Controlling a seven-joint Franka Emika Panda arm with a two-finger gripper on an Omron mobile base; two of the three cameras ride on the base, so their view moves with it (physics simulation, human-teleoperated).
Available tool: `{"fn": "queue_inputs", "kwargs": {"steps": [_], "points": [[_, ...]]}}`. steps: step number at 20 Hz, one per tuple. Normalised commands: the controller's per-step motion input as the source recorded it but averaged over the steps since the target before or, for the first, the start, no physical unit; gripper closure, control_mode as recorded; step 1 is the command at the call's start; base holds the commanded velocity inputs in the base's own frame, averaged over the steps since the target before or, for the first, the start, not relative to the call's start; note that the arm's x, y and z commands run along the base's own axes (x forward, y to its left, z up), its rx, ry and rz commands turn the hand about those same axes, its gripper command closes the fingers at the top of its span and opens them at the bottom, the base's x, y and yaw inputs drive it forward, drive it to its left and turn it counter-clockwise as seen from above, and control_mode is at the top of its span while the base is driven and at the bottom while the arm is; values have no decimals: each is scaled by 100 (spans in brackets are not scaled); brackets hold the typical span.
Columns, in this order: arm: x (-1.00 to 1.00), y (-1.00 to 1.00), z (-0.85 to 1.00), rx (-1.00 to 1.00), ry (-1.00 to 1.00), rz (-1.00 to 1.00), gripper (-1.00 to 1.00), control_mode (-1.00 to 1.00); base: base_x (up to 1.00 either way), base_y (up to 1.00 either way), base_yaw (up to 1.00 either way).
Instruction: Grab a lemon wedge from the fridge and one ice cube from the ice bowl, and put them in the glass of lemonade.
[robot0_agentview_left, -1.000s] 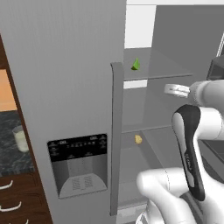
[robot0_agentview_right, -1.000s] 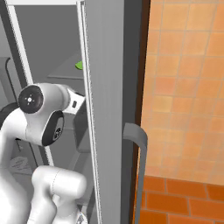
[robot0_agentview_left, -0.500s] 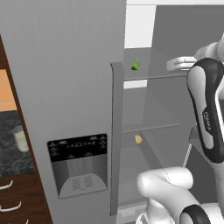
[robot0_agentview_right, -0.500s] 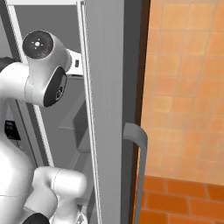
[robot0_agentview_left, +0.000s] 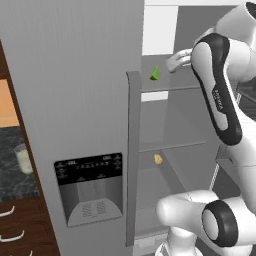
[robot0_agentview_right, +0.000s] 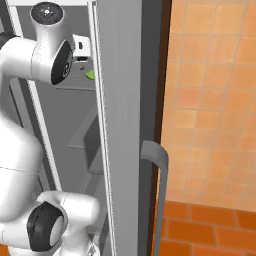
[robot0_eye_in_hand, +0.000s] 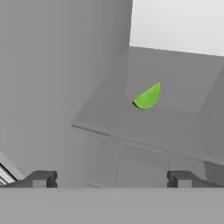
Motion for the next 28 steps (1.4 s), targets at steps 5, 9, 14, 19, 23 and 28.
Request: {"fn": "queue_inputs", "kwargs": {"steps": [5,9,14,19,23,28], "points": [[90,37,-12,-20,22,0,-100,-100,0,0,0],[98,-16,-55,-4,8,0,-100,-100,0,0,0],[98,-42,-55,-2,9,-7,-100,-100,0,0,0],[71,-30,-7,1,9,-16,-100,-100,0,0,0],[28,-7,-5,8,0,-12,-100,-100,0,0,0],[25,0,0,7,1,-7,-100,-100,0,0,0]]}}
